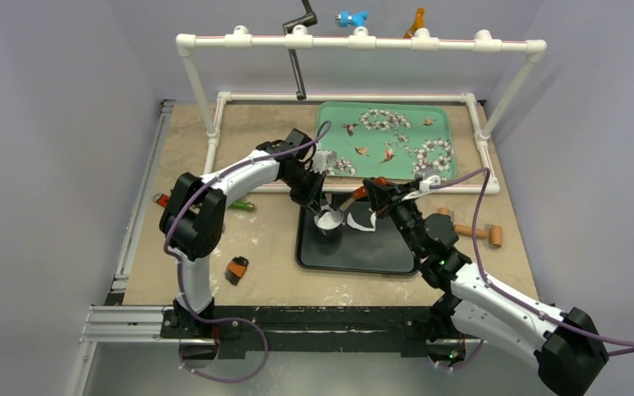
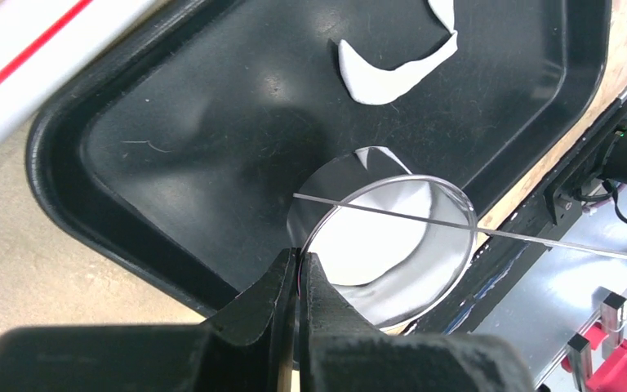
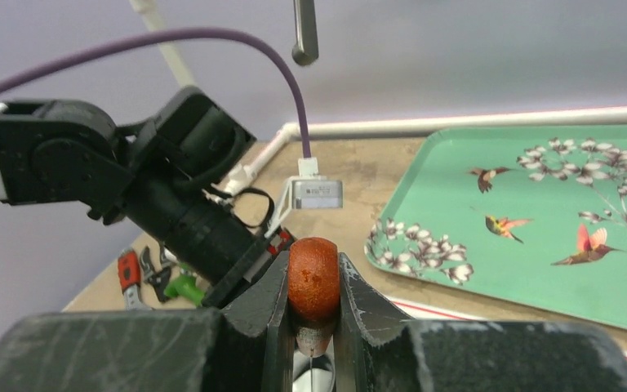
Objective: Roll out the dumpling wrappers from the dough
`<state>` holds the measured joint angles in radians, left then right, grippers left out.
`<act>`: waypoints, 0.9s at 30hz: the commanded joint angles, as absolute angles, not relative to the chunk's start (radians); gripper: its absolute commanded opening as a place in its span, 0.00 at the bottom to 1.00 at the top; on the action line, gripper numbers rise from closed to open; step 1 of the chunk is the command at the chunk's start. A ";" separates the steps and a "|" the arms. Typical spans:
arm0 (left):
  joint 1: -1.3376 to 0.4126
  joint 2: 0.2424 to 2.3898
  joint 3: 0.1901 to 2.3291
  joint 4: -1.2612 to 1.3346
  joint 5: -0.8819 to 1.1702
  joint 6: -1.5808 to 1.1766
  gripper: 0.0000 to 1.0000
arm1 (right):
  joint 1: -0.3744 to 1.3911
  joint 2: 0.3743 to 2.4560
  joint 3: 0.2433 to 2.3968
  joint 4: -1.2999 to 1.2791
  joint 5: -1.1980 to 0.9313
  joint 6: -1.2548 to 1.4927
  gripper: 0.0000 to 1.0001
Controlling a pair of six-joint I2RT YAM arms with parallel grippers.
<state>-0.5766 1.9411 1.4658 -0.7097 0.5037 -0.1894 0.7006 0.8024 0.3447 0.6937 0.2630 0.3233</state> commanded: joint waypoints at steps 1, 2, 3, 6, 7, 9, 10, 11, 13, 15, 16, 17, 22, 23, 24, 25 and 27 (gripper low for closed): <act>-0.566 1.933 1.516 -0.708 0.550 -0.213 0.00 | 0.707 0.847 0.449 0.578 0.206 0.306 0.00; -0.566 1.932 1.517 -0.707 0.552 -0.213 0.00 | 0.706 0.859 0.453 0.574 0.192 0.311 0.00; -0.565 1.930 1.516 -0.705 0.552 -0.213 0.00 | 0.706 0.871 0.454 0.573 0.179 0.315 0.00; -0.565 1.933 1.520 -0.706 0.545 -0.209 0.00 | 0.707 0.888 0.455 0.579 0.125 0.313 0.00; -0.566 1.934 1.519 -0.705 0.542 -0.207 0.00 | 0.706 0.888 0.455 0.582 0.100 0.305 0.00; -0.563 1.941 1.521 -0.703 0.540 -0.205 0.00 | 0.707 0.877 0.456 0.585 0.055 0.298 0.00; -0.561 1.946 1.523 -0.703 0.541 -0.205 0.00 | 0.706 0.873 0.453 0.588 0.029 0.293 0.00; -0.559 1.950 1.526 -0.703 0.547 -0.206 0.00 | 0.706 0.867 0.451 0.590 0.011 0.291 0.00; -0.552 1.957 1.528 -0.702 0.570 -0.220 0.00 | 0.706 0.862 0.435 0.601 0.013 0.310 0.00; -0.552 1.955 1.524 -0.698 0.602 -0.233 0.00 | 0.707 0.861 0.389 0.682 0.033 0.342 0.00; -0.552 1.951 1.520 -0.694 0.611 -0.240 0.00 | 0.707 0.859 0.364 0.725 0.039 0.352 0.00; -0.552 1.945 1.517 -0.692 0.615 -0.243 0.00 | 0.707 0.855 0.341 0.759 0.049 0.357 0.00; -0.552 1.936 1.510 -0.696 0.596 -0.224 0.00 | 0.707 0.843 0.356 0.723 0.122 0.349 0.00; -0.552 1.936 1.508 -0.696 0.584 -0.217 0.00 | 0.707 0.838 0.373 0.706 0.148 0.361 0.00; -0.552 1.937 1.503 -0.691 0.571 -0.210 0.00 | 0.707 0.831 0.393 0.688 0.177 0.375 0.00; -0.551 1.936 1.493 -0.681 0.560 -0.205 0.00 | 0.707 0.823 0.421 0.667 0.204 0.386 0.00; -0.555 1.932 1.464 -0.662 0.535 -0.189 0.00 | 0.707 0.824 0.497 0.620 0.262 0.422 0.00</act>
<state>-0.5518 1.9606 1.4773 -0.7189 0.5415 -0.2062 0.7002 0.8459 0.3565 0.6666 0.1474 0.3508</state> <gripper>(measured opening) 0.014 0.145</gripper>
